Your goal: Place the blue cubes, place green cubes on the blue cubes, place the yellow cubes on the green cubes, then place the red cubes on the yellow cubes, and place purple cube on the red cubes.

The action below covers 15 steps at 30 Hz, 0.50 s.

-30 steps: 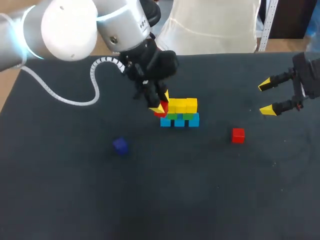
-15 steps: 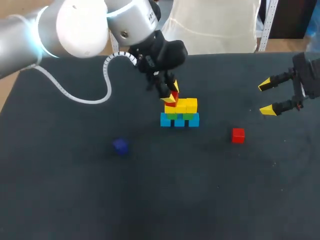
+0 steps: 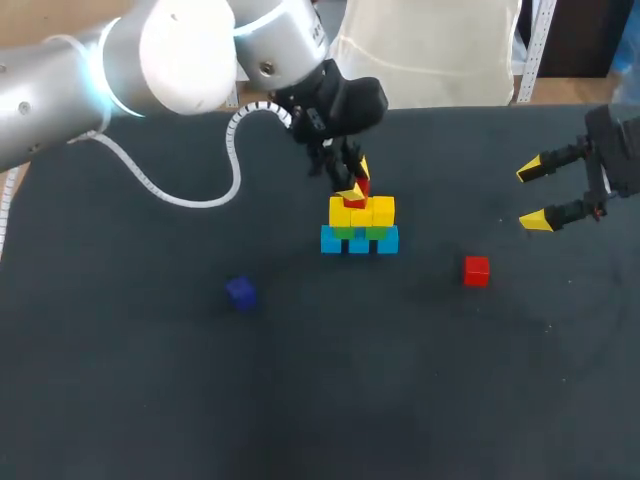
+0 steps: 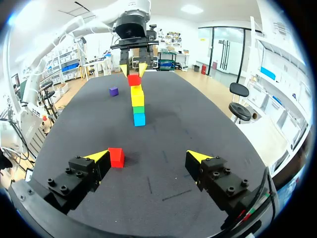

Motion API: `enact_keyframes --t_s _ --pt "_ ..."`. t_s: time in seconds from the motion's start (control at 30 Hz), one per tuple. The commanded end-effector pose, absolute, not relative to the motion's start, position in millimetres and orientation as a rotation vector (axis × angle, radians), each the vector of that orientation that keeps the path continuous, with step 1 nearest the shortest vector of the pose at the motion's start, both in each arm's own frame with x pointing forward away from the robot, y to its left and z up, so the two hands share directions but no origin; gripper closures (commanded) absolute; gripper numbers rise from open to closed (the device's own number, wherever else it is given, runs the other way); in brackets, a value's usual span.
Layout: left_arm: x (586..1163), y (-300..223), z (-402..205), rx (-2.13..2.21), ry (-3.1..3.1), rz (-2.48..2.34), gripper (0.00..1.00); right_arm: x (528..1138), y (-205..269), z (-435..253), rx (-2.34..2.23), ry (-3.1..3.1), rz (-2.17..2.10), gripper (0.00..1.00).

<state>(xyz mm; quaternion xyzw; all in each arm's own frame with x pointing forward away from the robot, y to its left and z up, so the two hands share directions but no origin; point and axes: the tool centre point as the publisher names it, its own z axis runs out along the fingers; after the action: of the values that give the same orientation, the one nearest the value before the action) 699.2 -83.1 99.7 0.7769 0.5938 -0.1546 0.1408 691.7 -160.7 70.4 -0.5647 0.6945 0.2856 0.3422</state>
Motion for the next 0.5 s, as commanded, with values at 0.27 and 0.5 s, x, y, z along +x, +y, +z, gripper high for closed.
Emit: enact_keyframes --t_s 0.27,0.5 --pt "702.3 -82.9 98.0 2.244 1.753 -0.441 0.98 692.8 -160.6 69.5 -1.468 1.803 0.745 0.00" --pt "702.9 -82.4 95.2 2.247 1.767 -0.446 0.90 692.8 -160.6 69.5 -1.468 1.803 0.745 0.00"
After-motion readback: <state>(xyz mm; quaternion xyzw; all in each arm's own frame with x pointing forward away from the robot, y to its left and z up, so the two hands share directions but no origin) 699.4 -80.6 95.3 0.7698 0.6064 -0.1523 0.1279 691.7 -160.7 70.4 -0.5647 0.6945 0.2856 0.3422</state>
